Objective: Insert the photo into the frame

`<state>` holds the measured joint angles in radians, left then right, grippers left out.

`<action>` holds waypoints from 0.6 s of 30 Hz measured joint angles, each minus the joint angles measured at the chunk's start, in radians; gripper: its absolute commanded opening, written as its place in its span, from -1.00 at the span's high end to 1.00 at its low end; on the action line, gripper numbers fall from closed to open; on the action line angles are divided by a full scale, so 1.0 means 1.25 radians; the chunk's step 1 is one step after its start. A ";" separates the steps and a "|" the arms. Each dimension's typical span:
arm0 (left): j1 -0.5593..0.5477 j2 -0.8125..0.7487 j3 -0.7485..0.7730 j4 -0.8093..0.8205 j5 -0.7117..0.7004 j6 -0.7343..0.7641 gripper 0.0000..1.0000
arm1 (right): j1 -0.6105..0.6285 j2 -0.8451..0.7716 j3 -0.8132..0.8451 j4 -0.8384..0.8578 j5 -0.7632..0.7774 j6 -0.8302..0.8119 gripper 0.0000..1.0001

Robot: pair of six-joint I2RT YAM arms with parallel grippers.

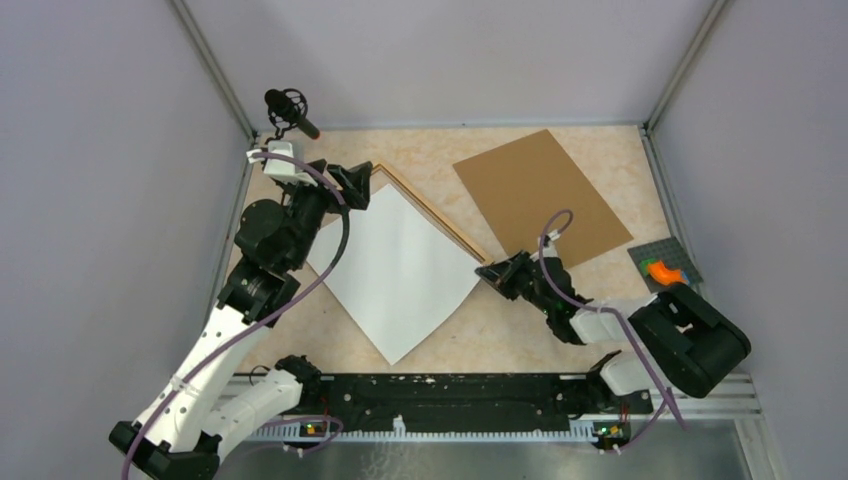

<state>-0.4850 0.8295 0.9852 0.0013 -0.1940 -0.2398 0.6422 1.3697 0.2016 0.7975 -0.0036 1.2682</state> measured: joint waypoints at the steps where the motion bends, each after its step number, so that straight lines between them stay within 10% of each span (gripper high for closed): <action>1: 0.000 0.000 0.000 0.000 0.000 0.000 -0.97 | -0.007 0.001 0.014 -0.002 -0.003 -0.011 1.00; 18: 0.000 0.010 -0.002 0.001 0.006 0.000 -0.97 | -0.025 0.133 0.154 0.053 0.002 -0.097 1.00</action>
<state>-0.4850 0.8425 0.9833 0.0021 -0.1867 -0.2401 0.6113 1.5360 0.3935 0.8635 -0.0013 1.1469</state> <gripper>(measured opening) 0.987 0.004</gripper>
